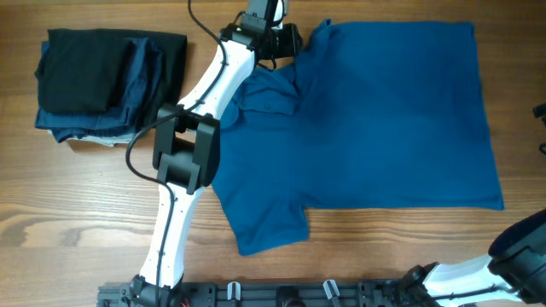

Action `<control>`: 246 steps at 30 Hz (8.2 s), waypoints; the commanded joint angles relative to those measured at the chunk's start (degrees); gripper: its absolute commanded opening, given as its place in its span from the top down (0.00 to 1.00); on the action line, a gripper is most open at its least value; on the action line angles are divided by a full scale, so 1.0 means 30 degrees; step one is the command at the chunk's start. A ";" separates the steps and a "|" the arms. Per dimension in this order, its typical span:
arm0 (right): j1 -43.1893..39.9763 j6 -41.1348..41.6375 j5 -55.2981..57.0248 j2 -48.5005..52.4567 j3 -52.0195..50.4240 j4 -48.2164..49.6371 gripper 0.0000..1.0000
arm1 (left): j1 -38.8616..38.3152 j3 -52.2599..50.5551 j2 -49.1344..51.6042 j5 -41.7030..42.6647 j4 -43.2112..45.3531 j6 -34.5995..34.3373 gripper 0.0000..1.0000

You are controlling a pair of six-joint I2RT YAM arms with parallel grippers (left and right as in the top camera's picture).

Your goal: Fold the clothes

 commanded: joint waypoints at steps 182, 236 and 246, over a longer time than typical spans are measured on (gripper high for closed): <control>-0.0131 -0.0044 -0.0240 -0.0204 0.0226 0.0000 0.00 | 0.3956 0.0474 -0.0109 -0.3679 -1.1344 0.2900 0.96; -0.0131 -0.0058 -0.0233 -0.0204 0.0226 0.0000 0.00 | 0.3745 0.0517 -1.1060 -0.6142 -1.6444 -0.2834 0.79; -0.0131 -0.0058 -0.0233 -0.0204 0.0226 0.0000 0.00 | 0.1020 0.0517 -1.5985 -0.5034 -1.9897 -0.2696 0.83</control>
